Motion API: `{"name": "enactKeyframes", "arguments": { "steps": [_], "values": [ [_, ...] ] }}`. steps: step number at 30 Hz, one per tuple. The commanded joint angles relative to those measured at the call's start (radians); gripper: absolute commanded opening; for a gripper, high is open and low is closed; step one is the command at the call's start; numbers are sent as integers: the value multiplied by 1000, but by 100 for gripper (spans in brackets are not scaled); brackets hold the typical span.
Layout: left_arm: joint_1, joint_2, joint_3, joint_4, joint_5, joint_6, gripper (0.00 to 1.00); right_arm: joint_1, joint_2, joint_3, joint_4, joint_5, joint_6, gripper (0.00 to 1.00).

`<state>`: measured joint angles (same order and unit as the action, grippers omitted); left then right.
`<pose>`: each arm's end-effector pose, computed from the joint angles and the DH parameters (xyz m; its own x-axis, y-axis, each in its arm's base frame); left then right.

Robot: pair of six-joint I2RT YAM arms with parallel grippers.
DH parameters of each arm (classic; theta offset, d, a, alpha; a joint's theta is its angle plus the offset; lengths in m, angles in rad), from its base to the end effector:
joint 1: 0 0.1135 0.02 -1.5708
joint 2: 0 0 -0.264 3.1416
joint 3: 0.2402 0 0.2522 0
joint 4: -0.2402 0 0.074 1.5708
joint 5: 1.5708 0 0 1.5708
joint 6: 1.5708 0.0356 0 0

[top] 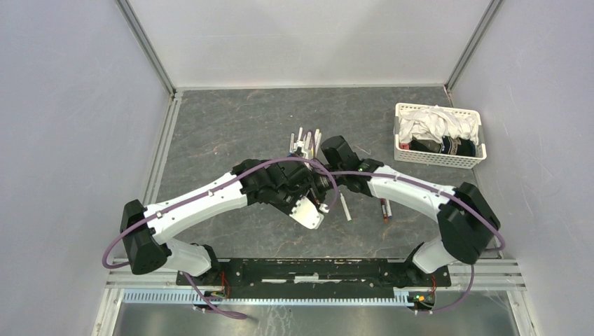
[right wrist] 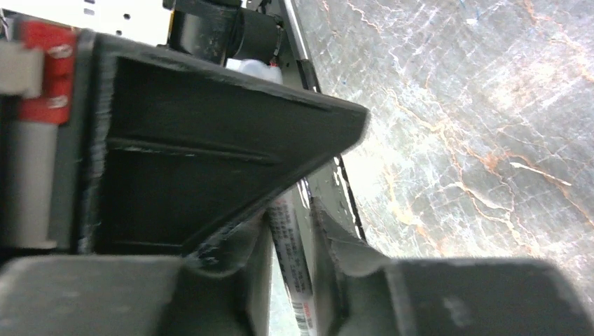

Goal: Open the pen caps
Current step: Open the pen cap from the pen.

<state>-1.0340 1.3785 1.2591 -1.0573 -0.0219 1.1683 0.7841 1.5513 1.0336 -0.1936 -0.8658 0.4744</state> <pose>0.1346 -0.2247 0.3018 0.6016 0.7879 -0.1318 0.7693 -0.5270 0.3612 0.2152 0.2529 0.2450 -0.8068 -0.3866 -0.4467 -0.5593 0.2563 0.7883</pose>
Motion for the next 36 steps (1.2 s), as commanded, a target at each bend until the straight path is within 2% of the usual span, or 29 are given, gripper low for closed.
{"name": "enactKeyframes", "arguments": {
  "steps": [1, 4, 6, 8, 9, 13, 19, 23, 28, 36],
  "values": [
    [-51, 25, 72, 160, 133, 32, 2, 7, 73, 142, 108, 99, 42, 37],
    [-50, 10, 61, 164, 125, 25, 2, 5, 58, 117, 170, 113, 78, 23],
    [-50, 4, 55, 173, 131, 10, 2, 2, 53, 100, 218, 125, 108, 18],
    [-51, 7, 62, 183, 145, -24, 2, -2, 47, 76, 283, 139, 156, 21],
    [-50, 10, 73, 185, 152, -40, 2, -4, 41, 67, 320, 144, 175, 27],
    [-49, 12, 95, 187, 168, -88, 2, -14, -7, 4, 480, 161, 256, 29],
    [-49, -15, 95, 211, 189, -161, 2, -19, -69, -30, 517, 222, 249, 48],
    [-49, -33, 94, 212, 209, -185, 2, -19, -99, -59, 540, 253, 255, 47],
    [-48, -51, 100, 198, 252, -195, 2, -19, -120, -65, 567, 295, 256, 28],
    [-50, -49, 146, 188, 329, -253, 2, -18, -104, -8, 641, 296, 291, 30]
  ]
}}
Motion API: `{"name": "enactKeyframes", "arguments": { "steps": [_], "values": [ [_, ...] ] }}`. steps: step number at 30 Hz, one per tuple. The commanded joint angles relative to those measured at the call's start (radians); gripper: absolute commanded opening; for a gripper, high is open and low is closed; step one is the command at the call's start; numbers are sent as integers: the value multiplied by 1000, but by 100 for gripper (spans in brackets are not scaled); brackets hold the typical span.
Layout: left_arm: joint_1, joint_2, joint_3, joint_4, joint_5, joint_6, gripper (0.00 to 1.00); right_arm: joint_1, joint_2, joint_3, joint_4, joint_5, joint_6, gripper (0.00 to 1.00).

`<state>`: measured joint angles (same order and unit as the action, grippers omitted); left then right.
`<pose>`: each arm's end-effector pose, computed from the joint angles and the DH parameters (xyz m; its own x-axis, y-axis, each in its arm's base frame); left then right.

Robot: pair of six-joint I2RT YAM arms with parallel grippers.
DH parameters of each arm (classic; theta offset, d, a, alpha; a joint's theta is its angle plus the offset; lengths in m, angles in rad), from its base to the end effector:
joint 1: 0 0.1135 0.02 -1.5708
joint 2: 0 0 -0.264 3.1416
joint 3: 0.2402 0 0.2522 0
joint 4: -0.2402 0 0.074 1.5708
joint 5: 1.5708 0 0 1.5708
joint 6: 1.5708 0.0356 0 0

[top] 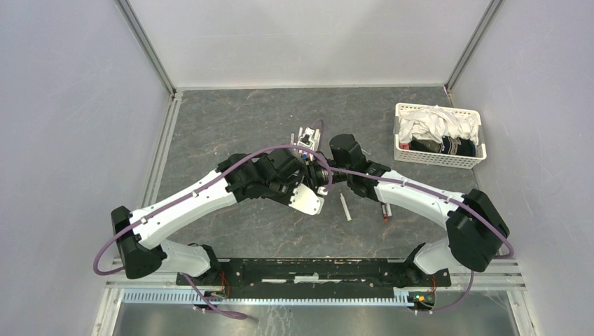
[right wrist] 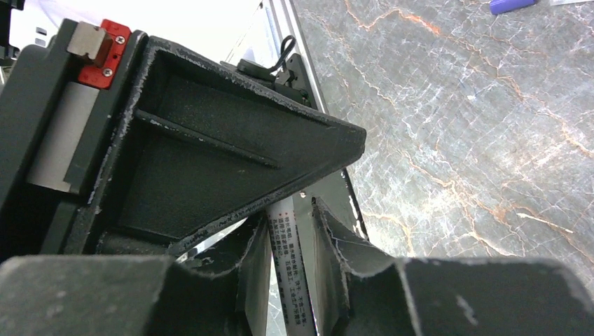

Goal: Open the pen caps
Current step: Open the pen cap from the pen.

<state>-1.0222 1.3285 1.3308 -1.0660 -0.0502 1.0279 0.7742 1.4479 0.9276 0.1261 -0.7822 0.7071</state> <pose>0.1343 -0.2164 0.3346 0.4833 0.8491 -0.2133 0.8240 -0.3588 0.4385 0.2124 0.2428 0.2677 -0.8332 -0.1702 -0.5261 -0.5524 0.2141 0.8056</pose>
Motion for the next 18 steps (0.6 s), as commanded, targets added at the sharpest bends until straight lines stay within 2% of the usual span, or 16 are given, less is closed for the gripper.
{"name": "enactKeyframes", "arguments": {
  "steps": [1, 2, 3, 6, 9, 12, 15, 18],
  "values": [
    [-62, 1, 80, 200, 361, -122, 2, -9, -6, 90, 343, 216, 69, 22],
    [-62, 0, 82, 204, 363, -130, 2, -9, -12, 82, 373, 224, 79, 9],
    [-61, 0, 83, 204, 364, -132, 2, -8, -18, 75, 392, 232, 82, 0],
    [-60, -2, 85, 200, 360, -130, 2, -8, -39, 67, 388, 244, 73, 0],
    [-50, -3, 74, 171, 307, -68, 2, -5, -55, 91, 180, 246, -27, 0],
    [21, -12, 53, 146, 266, 55, 2, -3, -85, 83, -40, 271, -119, 0],
    [72, 3, 58, 150, 276, 103, 2, -4, -93, 50, -64, 289, -127, 0],
    [38, 29, 98, 158, 321, 48, 2, 4, -50, 85, -46, 286, -119, 0]
  ]
}}
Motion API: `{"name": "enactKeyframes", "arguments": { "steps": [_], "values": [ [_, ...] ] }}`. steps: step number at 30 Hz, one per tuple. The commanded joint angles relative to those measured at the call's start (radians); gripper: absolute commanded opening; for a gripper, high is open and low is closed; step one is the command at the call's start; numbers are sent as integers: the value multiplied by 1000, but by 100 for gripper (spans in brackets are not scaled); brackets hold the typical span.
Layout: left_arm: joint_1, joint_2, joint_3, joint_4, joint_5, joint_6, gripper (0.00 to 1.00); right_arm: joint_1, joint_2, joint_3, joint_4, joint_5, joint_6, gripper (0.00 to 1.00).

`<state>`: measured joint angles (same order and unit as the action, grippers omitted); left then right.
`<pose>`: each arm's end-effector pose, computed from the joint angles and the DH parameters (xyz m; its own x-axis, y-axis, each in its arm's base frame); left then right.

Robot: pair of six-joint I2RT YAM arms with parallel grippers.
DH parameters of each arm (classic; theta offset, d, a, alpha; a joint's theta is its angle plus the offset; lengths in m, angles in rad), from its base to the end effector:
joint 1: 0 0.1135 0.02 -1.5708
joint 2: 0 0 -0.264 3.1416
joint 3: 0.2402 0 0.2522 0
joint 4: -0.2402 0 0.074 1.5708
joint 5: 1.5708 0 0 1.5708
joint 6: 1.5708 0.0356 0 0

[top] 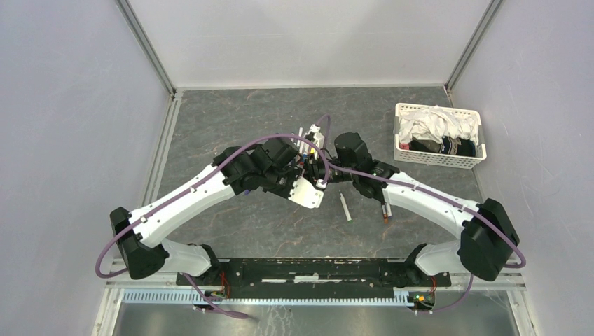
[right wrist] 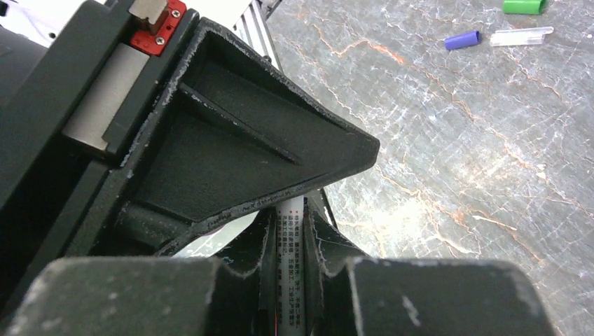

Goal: Open the pen caps
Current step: Open the pen cap from the pen.

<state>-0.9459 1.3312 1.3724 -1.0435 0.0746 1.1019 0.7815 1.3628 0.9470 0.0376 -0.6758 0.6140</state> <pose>0.1491 -0.2113 0.3477 0.5196 0.8002 -0.2993 0.8159 -0.3608 0.4519 0.2032 0.2330 0.2902 -0.7686 -0.1294 -0.6265 -0.6354 0.2679 0.7242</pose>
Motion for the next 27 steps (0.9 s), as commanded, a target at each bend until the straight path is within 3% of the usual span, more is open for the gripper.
{"name": "enactKeyframes", "arguments": {
  "steps": [1, 8, 11, 12, 13, 14, 15, 16, 18, 21, 23, 27],
  "values": [
    [-51, 29, 68, 140, 207, -50, 2, -2, 38, 67, 74, 171, -13, 0],
    [-55, -23, 37, 191, 220, -171, 2, 0, 25, 88, 62, 170, -30, 0],
    [-28, -64, -24, 145, 135, -28, 2, 0, -38, 38, -101, 154, -80, 0],
    [50, -83, -32, 99, 90, 88, 2, 21, -114, -32, -258, 164, -139, 0],
    [204, -113, -33, 71, 83, 267, 2, 57, -275, -187, -376, 213, -161, 0],
    [437, -139, -37, 67, 141, 410, 2, 66, -483, -388, -425, 240, -112, 0],
    [631, -144, -47, 54, 244, 544, 2, 62, -659, -542, -360, 251, 13, 0],
    [684, -130, -40, 22, 275, 544, 2, 54, -780, -620, -303, 248, 91, 0],
    [596, -114, -42, 48, 240, 405, 2, 80, -780, -577, -387, 294, 47, 0],
    [505, -159, -142, 125, 209, 317, 2, 150, -884, -703, -221, 326, 171, 0],
    [410, -178, -156, 127, 186, 257, 2, 150, -902, -659, -247, 373, 141, 0],
    [238, -200, -177, 127, 102, 233, 2, 149, -736, -525, -318, 333, 34, 0]
  ]
}}
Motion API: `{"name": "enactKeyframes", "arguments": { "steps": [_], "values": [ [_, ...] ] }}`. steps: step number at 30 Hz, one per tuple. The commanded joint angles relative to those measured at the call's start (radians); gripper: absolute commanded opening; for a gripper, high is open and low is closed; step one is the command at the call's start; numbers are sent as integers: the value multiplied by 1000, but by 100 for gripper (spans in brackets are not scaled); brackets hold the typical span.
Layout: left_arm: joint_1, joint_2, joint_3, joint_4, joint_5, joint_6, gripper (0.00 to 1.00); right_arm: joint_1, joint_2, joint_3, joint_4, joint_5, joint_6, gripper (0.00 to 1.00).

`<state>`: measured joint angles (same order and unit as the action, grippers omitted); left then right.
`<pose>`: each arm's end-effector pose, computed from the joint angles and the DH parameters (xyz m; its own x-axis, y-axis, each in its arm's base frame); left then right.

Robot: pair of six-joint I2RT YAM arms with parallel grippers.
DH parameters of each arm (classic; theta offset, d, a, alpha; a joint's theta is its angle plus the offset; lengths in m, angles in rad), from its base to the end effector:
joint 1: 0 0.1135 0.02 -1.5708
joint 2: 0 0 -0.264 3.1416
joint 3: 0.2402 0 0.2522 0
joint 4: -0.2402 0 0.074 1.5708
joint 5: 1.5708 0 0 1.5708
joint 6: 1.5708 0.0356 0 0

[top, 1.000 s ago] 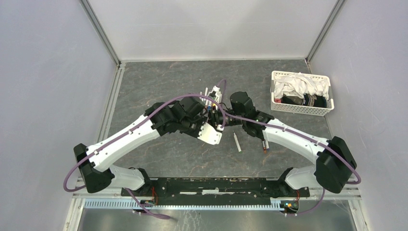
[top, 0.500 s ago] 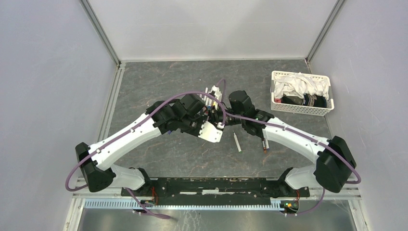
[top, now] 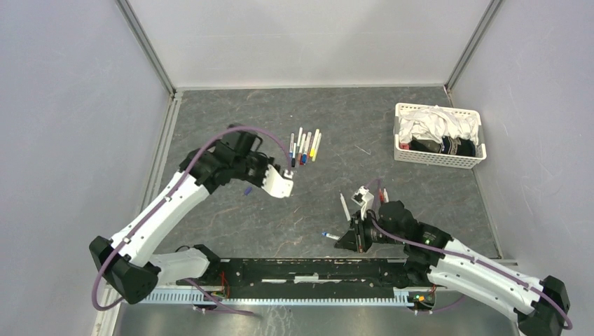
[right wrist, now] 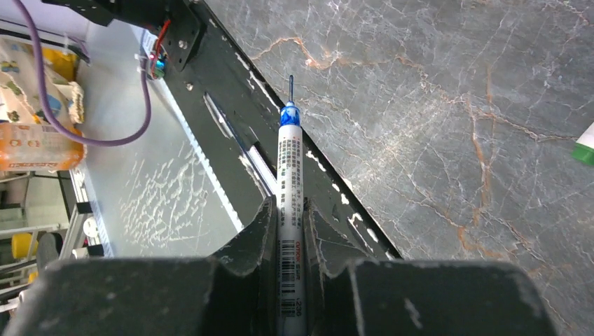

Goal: Open the pen caps
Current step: Open the pen cap from the pen, then place the pen cap at the center of the board.

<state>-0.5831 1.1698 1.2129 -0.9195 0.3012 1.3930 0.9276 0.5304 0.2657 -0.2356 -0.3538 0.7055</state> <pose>0.1847 -0.1345 0.3441 0.5601 0.7566 -0.3376 0.7524 -0.2940 0.5895 0.0733 0.1183 0.1894 -0.8240 -0.0851 -0.5602 -0.5237 0.4920 0.6955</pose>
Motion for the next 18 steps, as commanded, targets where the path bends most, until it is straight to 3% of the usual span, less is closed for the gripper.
{"name": "enactKeyframes", "arguments": {
  "steps": [1, 4, 8, 12, 18],
  "values": [
    [-153, -45, -30, 24, -147, -61, 2, 2, 115, 186, -52, 12, -73, 0],
    [-182, -37, -60, 106, -190, -94, 2, 3, 144, 238, -75, 46, -98, 0],
    [-175, 79, -44, 160, -247, -247, 2, -7, 170, 286, -141, 230, -132, 0],
    [-98, 263, 57, 112, -188, -417, 2, -33, 205, 301, -155, 448, -154, 0],
    [57, 435, 98, 129, -97, -519, 7, -91, 197, 233, -95, 629, -176, 0]
  ]
}}
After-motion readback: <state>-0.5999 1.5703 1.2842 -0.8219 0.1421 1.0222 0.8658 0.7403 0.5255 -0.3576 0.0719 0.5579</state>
